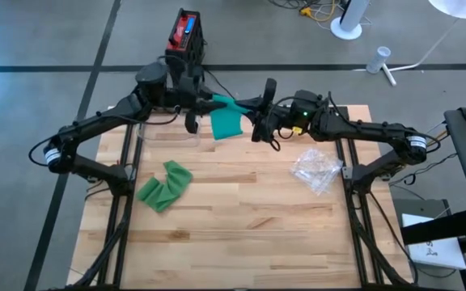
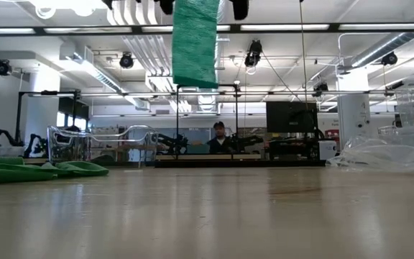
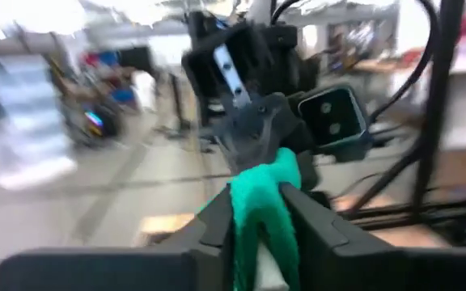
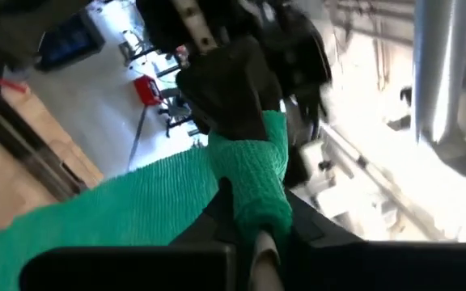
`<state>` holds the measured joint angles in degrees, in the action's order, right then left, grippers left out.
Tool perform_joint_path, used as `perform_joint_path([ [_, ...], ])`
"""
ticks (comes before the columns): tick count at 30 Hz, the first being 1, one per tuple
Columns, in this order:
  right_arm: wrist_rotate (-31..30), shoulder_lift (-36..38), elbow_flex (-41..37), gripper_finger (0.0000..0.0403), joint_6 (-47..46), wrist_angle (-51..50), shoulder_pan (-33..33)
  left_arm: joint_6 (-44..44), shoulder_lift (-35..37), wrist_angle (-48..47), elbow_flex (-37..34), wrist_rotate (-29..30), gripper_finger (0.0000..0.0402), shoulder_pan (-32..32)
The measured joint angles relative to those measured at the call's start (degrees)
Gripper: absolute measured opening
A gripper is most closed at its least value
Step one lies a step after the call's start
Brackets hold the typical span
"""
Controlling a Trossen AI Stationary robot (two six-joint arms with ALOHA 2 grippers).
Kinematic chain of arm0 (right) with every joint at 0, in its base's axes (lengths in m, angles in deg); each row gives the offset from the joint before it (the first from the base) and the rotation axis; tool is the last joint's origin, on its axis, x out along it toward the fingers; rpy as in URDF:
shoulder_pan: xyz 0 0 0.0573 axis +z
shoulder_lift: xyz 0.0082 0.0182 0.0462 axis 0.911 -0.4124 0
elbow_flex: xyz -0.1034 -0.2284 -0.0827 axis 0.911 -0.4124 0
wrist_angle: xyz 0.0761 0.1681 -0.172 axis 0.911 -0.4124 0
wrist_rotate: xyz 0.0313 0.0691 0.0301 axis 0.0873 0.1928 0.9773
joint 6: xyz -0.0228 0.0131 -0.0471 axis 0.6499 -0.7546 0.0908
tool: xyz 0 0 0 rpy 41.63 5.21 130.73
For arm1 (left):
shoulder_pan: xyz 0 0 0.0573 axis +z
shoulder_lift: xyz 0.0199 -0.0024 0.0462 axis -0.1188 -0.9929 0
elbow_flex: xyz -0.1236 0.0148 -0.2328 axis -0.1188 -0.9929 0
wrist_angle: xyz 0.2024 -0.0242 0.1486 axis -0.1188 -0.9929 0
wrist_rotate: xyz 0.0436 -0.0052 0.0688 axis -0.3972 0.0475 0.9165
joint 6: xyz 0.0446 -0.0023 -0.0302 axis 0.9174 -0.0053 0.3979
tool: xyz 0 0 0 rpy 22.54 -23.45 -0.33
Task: Roll bandage
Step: Roll the blue bandage
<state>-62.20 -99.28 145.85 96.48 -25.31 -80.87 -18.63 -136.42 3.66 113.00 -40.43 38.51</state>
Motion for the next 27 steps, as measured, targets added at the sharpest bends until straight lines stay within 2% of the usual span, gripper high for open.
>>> perform_joint_path([
  [4,-1.32,2.40,0.00,0.0025,-13.76,-0.87,-0.17,9.44,2.50,0.83,0.07,3.91,0.0136,0.11],
  [9,-0.71,4.63,0.04,0.0022,-27.35,-4.50,-0.94,9.71,1.76,-0.11,-0.77,3.70,0.0211,-0.40],
  [13,-0.29,5.26,0.02,0.0023,-32.46,-5.00,-0.90,9.02,0.41,0.17,-0.90,3.67,0.0249,-0.51],
  [16,-0.25,5.61,0.02,0.0025,-34.57,-4.85,-0.92,8.65,-1.19,1.24,-0.90,4.04,0.0256,-0.69],
  [19,0.93,5.66,0.04,0.0022,-36.03,-4.98,-0.94,5.63,-3.06,4.06,-0.96,4.00,0.0233,-0.79],
  [21,2.16,5.81,0.11,0.0022,-37.38,-4.94,-0.92,4.06,-3.80,6.16,-0.96,3.98,0.0196,-0.77],
  [23,2.59,6.01,0.15,0.0023,-38.73,-4.87,-0.90,3.46,-4.04,6.69,-0.96,3.98,0.0142,-0.73],
  [26,2.66,6.47,0.15,0.0026,-40.84,-5.46,-0.92,3.47,-4.11,6.69,-1.30,3.07,0.0038,-0.84],
  [27,3.30,6.65,0.15,0.0025,-41.55,-5.41,-0.95,3.52,-4.11,6.73,-1.57,2.27,0.0020,-0.86],
])
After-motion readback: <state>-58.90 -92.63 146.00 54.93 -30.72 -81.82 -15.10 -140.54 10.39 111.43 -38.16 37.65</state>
